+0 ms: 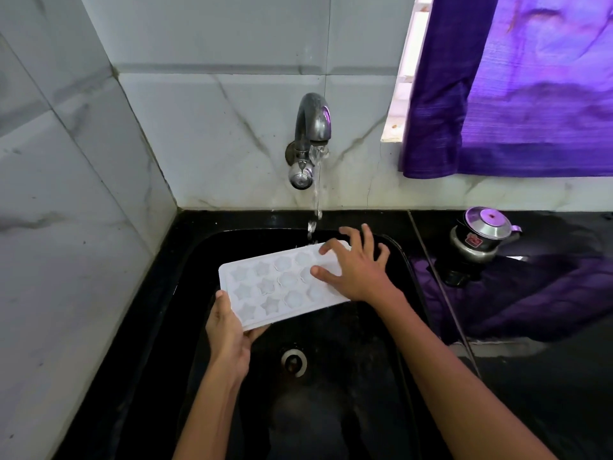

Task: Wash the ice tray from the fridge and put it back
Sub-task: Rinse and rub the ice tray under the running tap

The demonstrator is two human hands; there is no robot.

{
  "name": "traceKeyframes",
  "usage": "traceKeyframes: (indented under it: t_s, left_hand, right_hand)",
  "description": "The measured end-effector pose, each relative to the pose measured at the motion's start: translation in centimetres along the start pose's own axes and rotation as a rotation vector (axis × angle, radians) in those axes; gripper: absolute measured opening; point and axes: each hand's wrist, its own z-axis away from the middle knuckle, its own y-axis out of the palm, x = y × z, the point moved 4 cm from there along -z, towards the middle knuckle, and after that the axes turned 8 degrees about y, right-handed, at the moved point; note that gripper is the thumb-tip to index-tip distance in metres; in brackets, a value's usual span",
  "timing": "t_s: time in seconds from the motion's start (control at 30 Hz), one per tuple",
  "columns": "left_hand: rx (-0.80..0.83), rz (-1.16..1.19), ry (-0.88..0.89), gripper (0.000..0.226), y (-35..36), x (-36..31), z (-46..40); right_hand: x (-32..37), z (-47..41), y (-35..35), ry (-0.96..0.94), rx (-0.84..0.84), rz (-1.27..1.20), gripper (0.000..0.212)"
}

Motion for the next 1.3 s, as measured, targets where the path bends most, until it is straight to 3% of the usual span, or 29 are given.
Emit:
traceKeyframes:
  t_s: [0.1, 0.33, 0.5, 0.7, 0.9, 1.07, 1.3]
  left_hand:
    - [0.023, 0.015, -0.007, 0.039, 0.0, -0.1, 0.3]
    - [0.006, -0.012, 0.033, 0.037, -1.2, -0.5, 0.5]
    - [0.013, -0.017, 0.056, 0.039, -1.5, -1.3, 0.5]
    - [0.010, -0.027, 0.076, 0.035, -1.9, -1.6, 0.3]
    - [0.016, -0.014, 0.038, 0.039, -1.8, -1.0, 0.2]
    - [0.038, 0.005, 0.003, 0.041, -1.9, -0.4, 0.0]
    - [0.062, 0.003, -0.020, 0.045, -0.9, 0.3, -0.1]
  right_hand:
    - [0.7, 0.1, 1.1, 0.037, -0.003, 0.034, 0.043]
    - [1.5, 0.2, 0.4, 0.088, -0.204, 0.047, 0.036]
    - [2.0, 0.2, 1.4, 0.057, -0.062, 0.123, 0.046]
    - [2.2, 0.4, 0.6, 0.077, -0.155, 0.059, 0.038]
    - [2.2, -0.1, 1.5, 0.040, -0.001, 0.151, 0.043]
    - [1.6, 0.0, 0.8, 0.108, -0.110, 0.123, 0.044]
    - [1.5, -0.2, 0.5, 0.072, -0.044, 0.267, 0.044]
